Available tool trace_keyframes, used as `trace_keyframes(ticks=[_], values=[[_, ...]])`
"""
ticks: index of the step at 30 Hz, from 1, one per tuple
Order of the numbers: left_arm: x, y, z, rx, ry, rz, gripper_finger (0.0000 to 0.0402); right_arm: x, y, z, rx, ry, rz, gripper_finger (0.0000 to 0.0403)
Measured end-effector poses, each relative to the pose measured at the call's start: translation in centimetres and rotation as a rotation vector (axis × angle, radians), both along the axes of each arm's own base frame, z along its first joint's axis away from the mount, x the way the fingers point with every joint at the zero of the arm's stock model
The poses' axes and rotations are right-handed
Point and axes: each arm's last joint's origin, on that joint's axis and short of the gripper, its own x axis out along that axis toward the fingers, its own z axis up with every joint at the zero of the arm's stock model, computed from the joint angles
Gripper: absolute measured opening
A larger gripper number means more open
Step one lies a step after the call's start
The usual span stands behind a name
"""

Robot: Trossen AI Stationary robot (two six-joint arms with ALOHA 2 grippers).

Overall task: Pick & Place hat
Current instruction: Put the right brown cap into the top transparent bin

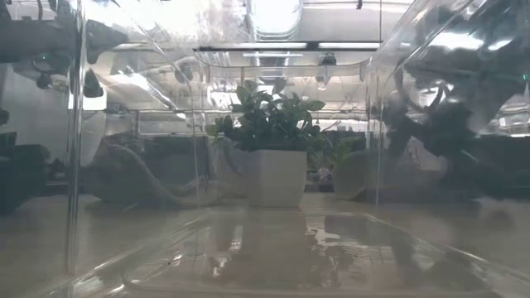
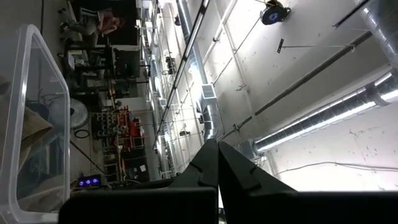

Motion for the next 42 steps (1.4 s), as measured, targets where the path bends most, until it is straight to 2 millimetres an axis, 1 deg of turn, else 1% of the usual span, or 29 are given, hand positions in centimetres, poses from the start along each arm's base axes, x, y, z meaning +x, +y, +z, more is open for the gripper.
trace_keyframes(ticks=[3,6,9,14,18,21,24,27,30,33,37,39,42], values=[[0.0,0.0,0.0,0.0,0.0,0.0,0.0,-0.3,-0.6,-0.4,-0.001,0.019,-0.024,0.0211],[0.0,0.0,0.0,0.0,-0.001,0.0,0.0,-0.6,-1.0,-0.6,-0.002,0.027,-0.034,0.0185],[0.0,0.0,0.0,0.0,-0.001,0.0,0.0,-1.0,-1.2,-0.9,-0.005,0.043,-0.038,0.0141],[0.0,0.0,0.0,0.0,0.0,0.0,0.0,-1.1,-1.2,-0.8,-0.01,0.048,-0.021,0.003],[0.0,0.0,0.0,-0.016,-0.015,-0.009,0.0,-0.9,-0.8,0.4,0.005,0.016,0.029,0.0015],[0.0,0.0,0.0,-0.062,-0.056,-0.034,0.0,-0.6,-0.5,2.2,-0.006,0.002,0.116,0.0012],[0.0,0.0,0.0,-0.059,-0.052,-0.031,0.0,-0.7,-0.5,4.4,-0.027,0.021,0.172,0.0011],[0.0,0.0,0.0,-0.041,-0.037,-0.022,0.0,-1.2,-0.7,7.1,-0.048,0.065,0.198,0.001],[0.0,0.0,0.0,-0.031,-0.027,-0.016,0.0,-2.2,-0.9,9.7,-0.054,0.14,0.212,0.001],[0.0,0.0,0.0,-0.027,-0.024,-0.014,0.0,-3.2,-1.1,12.9,-0.062,0.19,0.25,0.001],[0.0,0.0,0.0,-0.027,-0.02,-0.014,0.0,-4.2,-1.5,17.6,-0.119,0.191,0.303,0.001],[0.0,0.0,0.0,-0.027,-0.017,-0.014,0.0,-4.4,-1.8,19.9,-0.179,0.157,0.31,0.001],[0.0,0.0,-0.1,-0.022,-0.013,-0.011,0.0,-4.4,-2.6,22.8,-0.248,0.14,0.318,0.0011]])
